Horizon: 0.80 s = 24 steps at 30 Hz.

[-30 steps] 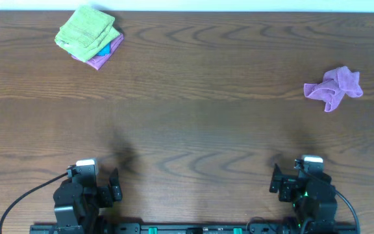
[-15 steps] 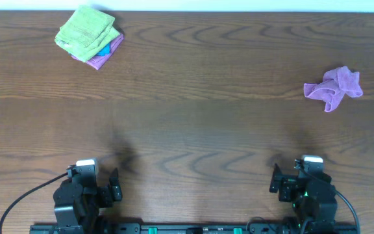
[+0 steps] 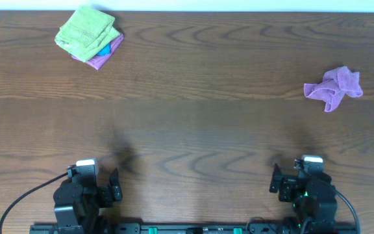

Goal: Fold the cloth

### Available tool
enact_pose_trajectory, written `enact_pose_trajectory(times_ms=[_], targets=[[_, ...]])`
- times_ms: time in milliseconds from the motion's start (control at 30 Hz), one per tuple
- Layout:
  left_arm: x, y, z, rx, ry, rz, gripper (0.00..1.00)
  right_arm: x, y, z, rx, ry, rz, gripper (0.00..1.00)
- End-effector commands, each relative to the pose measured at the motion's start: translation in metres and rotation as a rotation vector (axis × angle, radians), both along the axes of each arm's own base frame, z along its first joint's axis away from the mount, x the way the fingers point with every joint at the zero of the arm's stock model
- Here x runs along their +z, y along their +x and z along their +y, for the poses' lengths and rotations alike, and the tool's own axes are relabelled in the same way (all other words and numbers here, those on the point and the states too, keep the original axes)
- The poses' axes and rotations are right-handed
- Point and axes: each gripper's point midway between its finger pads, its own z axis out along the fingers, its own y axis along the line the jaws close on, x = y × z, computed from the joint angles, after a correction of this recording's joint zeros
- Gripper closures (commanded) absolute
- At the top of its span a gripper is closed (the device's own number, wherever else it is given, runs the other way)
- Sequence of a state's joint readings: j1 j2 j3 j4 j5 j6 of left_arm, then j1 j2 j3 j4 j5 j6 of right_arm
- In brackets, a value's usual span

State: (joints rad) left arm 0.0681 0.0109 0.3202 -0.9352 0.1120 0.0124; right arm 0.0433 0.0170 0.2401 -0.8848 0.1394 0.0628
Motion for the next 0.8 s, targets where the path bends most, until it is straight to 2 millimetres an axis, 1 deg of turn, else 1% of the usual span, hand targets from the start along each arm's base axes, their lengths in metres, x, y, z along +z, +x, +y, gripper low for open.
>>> enact_pose_trajectory(times_ms=[0, 100, 200, 333, 533, 633, 767], targets=[[-0.014, -0.01, 0.001, -0.001, 0.014, 0.063, 0.05, -0.005, -0.001, -0.004, -0.012, -0.019, 0.009, 0.01], [-0.014, -0.01, 0.001, -0.001, 0.014, 0.063, 0.05, -0.002, 0.001, -0.004, -0.012, -0.018, -0.007, 0.01], [-0.014, -0.01, 0.001, -0.001, 0.014, 0.063, 0.05, 0.013, 0.008, -0.004, -0.015, -0.015, -0.061, 0.01], [-0.014, -0.01, 0.001, -0.001, 0.014, 0.063, 0.05, 0.047, 0.018, -0.006, -0.026, -0.018, -0.124, 0.01], [-0.014, -0.01, 0.001, -0.001, 0.014, 0.063, 0.05, 0.096, 0.03, -0.021, -0.104, -0.048, -0.088, 0.01], [-0.014, -0.01, 0.001, -0.001, 0.014, 0.063, 0.05, 0.121, 0.045, -0.03, -0.143, -0.055, -0.053, 0.01], [-0.014, -0.01, 0.001, -0.001, 0.014, 0.063, 0.05, 0.145, 0.068, -0.039, -0.175, -0.056, -0.008, 0.01]])
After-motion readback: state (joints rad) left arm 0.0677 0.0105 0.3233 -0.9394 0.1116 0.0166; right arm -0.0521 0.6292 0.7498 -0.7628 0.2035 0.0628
